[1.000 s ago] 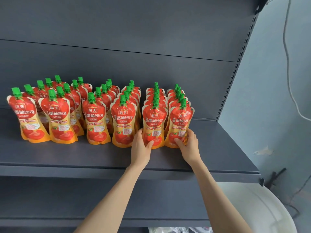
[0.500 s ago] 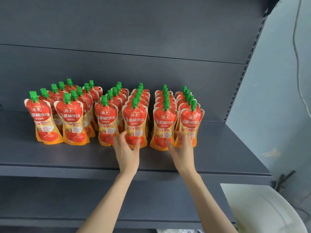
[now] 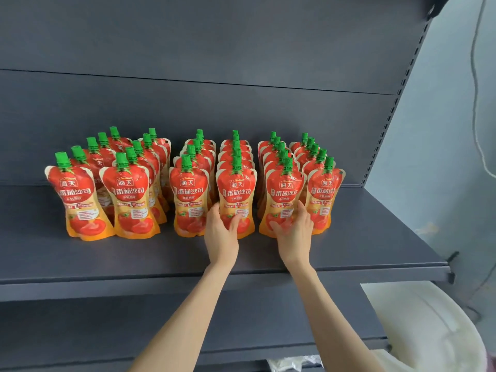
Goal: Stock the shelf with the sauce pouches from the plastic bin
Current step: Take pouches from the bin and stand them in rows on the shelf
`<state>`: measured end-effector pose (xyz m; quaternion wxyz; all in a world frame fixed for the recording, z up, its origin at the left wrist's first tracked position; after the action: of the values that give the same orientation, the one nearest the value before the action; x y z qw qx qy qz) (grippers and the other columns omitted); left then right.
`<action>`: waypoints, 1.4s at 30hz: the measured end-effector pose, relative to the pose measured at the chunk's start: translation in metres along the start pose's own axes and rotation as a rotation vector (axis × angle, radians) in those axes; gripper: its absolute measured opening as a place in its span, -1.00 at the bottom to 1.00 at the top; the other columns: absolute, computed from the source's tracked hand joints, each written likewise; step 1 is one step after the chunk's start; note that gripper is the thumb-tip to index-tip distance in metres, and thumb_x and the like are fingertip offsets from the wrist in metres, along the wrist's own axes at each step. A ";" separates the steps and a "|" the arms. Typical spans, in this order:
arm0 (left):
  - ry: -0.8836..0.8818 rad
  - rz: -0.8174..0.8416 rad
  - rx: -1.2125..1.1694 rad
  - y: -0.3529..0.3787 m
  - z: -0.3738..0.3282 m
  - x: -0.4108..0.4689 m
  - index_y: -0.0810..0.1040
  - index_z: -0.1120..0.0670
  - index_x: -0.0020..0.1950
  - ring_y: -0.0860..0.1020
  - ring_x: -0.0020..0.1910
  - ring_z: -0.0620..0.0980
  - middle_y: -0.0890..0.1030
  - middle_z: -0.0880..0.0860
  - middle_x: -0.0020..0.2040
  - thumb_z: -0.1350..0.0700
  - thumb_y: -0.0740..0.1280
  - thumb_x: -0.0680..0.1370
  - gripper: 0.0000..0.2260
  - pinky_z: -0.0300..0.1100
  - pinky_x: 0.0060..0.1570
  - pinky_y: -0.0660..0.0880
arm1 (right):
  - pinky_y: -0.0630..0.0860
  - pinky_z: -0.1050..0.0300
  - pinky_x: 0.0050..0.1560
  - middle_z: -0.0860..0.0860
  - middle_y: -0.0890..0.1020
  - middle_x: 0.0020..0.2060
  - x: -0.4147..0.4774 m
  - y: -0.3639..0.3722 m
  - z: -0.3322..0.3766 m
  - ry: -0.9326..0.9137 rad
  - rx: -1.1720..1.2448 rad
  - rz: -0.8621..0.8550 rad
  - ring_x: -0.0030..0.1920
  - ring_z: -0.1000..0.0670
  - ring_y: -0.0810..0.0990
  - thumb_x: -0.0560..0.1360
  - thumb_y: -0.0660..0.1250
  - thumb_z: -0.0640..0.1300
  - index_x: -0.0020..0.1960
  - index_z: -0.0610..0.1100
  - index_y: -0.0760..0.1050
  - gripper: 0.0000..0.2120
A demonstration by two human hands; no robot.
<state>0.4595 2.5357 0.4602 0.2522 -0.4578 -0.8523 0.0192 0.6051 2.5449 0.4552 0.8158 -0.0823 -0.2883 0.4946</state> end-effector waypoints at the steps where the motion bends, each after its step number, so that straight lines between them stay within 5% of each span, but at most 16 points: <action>1: 0.000 0.013 -0.019 -0.001 0.001 0.001 0.42 0.19 0.28 0.50 0.20 0.05 0.55 0.12 0.20 0.04 0.38 0.49 -0.58 -0.24 0.09 0.38 | 0.31 -0.01 0.27 -0.10 0.42 0.28 0.000 0.000 -0.001 -0.001 0.001 0.001 0.29 -0.13 0.30 0.43 0.45 -0.11 0.45 -0.11 0.18 -0.30; 17: 0.036 0.102 -0.042 -0.011 0.007 0.003 0.39 0.20 0.32 0.46 0.25 0.05 0.51 0.13 0.24 0.07 0.34 0.52 -0.58 -0.23 0.15 0.38 | 0.34 -0.05 0.28 -0.12 0.30 0.38 -0.005 0.000 0.005 -0.004 -0.093 -0.048 0.40 -0.13 0.23 0.42 0.45 -0.03 0.47 -0.16 0.13 -0.24; 21: 0.098 0.062 -0.052 -0.027 0.012 0.000 0.43 0.19 0.25 0.51 0.16 0.03 0.55 0.12 0.16 0.10 0.38 0.49 -0.62 -0.21 0.08 0.45 | 0.41 0.02 0.09 -0.14 0.39 0.25 -0.018 0.004 0.016 -0.084 -0.052 -0.176 0.29 -0.15 0.37 0.42 0.45 -0.08 0.35 -0.22 0.31 -0.42; 25: 0.132 -0.059 -0.024 -0.055 0.021 0.003 0.48 0.18 0.12 0.54 -0.03 0.04 0.54 0.09 0.01 0.13 0.41 0.47 -0.73 -0.17 -0.08 0.50 | 0.42 0.14 0.05 -0.09 0.49 0.13 -0.032 0.025 0.039 -0.187 0.082 -0.082 0.15 -0.08 0.47 0.46 0.42 -0.09 0.22 -0.21 0.39 -0.59; 29: 0.098 -0.114 0.042 -0.077 0.034 0.014 0.41 0.19 0.21 0.45 0.16 0.07 0.43 0.16 0.17 0.12 0.45 0.44 -0.58 -0.25 0.02 0.38 | 0.44 0.03 0.20 -0.10 0.44 0.24 -0.044 0.051 0.052 -0.208 0.064 -0.069 0.26 -0.10 0.40 0.45 0.43 -0.07 0.31 -0.21 0.34 -0.48; 34: 0.049 0.012 0.056 -0.080 0.039 0.028 0.21 0.20 0.43 0.32 0.37 0.08 0.32 0.18 0.38 0.05 0.39 0.48 -0.39 -0.26 0.15 0.26 | 0.31 0.04 0.32 -0.11 0.34 0.38 -0.047 0.064 0.054 -0.078 0.028 -0.038 0.40 -0.10 0.26 0.43 0.44 -0.02 0.45 -0.18 0.16 -0.28; 39: -0.059 0.101 -0.047 -0.077 0.047 0.036 0.21 0.18 0.44 0.39 0.35 0.09 0.39 0.14 0.36 0.07 0.38 0.49 -0.40 -0.09 0.25 0.37 | 0.40 -0.05 0.27 -0.06 0.38 0.38 -0.039 0.069 0.050 0.005 0.014 0.065 0.37 -0.09 0.31 0.43 0.42 0.05 0.48 -0.12 0.08 -0.22; 42: -0.050 0.113 -0.037 -0.080 0.050 0.041 0.32 0.21 0.34 0.45 0.26 0.08 0.46 0.15 0.27 0.09 0.38 0.49 -0.52 -0.17 0.14 0.40 | 0.42 -0.06 0.24 -0.06 0.42 0.33 -0.038 0.070 0.047 0.011 0.011 0.083 0.34 -0.09 0.34 0.42 0.43 0.05 0.46 -0.12 0.14 -0.26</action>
<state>0.3572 2.5314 0.4548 0.2211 -0.5090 -0.8314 0.0291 0.5126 2.5404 0.4499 0.7966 -0.0922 -0.2774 0.5291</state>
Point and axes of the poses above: each hand's wrist, its own x-axis towards the middle knuckle, its own y-axis out of the palm, z = x × y, the point moved 1 cm from there along x, towards the middle knuckle
